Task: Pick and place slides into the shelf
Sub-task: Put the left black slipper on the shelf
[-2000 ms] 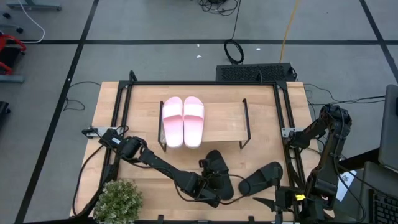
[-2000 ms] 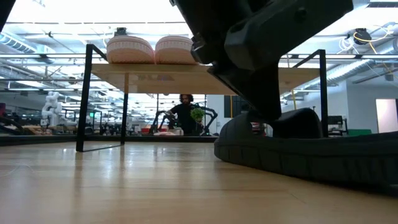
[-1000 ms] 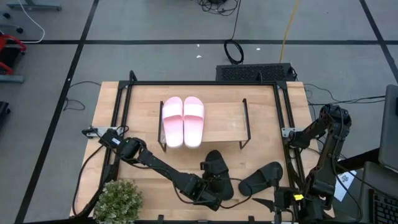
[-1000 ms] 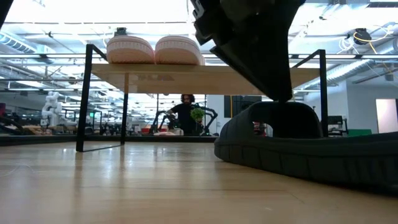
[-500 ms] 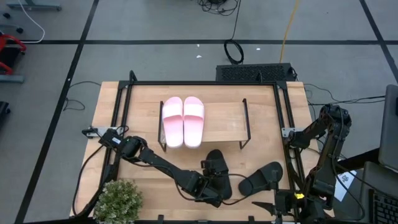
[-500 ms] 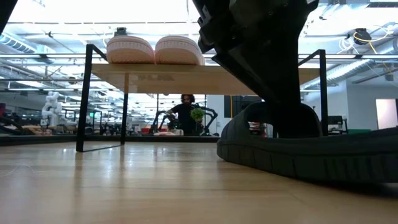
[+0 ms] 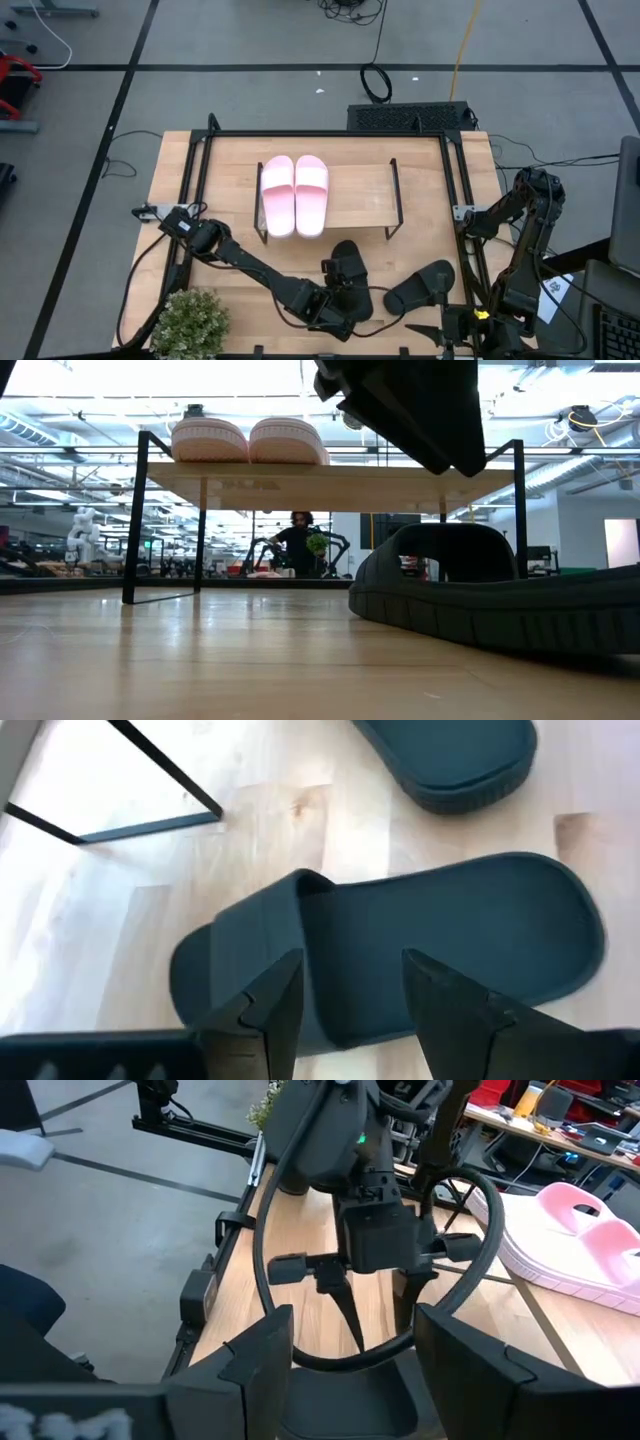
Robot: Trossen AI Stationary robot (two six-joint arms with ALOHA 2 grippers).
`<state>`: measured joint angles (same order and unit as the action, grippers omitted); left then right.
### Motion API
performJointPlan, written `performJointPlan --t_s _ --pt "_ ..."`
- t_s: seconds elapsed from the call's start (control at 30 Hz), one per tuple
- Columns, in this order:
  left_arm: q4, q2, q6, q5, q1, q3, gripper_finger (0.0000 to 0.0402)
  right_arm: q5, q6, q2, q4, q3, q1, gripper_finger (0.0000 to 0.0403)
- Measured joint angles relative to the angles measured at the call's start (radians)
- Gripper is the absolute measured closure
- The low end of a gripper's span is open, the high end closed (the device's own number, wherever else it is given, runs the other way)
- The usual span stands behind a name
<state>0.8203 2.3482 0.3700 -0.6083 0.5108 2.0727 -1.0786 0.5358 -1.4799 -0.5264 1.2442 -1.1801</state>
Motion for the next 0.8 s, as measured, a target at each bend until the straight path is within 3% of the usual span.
performJointPlan --t_s 0.47,0.8 --pt "0.001 0.014 0.010 0.032 -0.033 -0.024 0.0231 0.001 -0.001 0.000 0.000 0.000 0.000 0.0204" --pt "0.020 0.023 0.010 -0.007 -0.044 -0.024 0.0231 0.001 -0.002 0.000 0.001 0.000 0.000 0.0204"
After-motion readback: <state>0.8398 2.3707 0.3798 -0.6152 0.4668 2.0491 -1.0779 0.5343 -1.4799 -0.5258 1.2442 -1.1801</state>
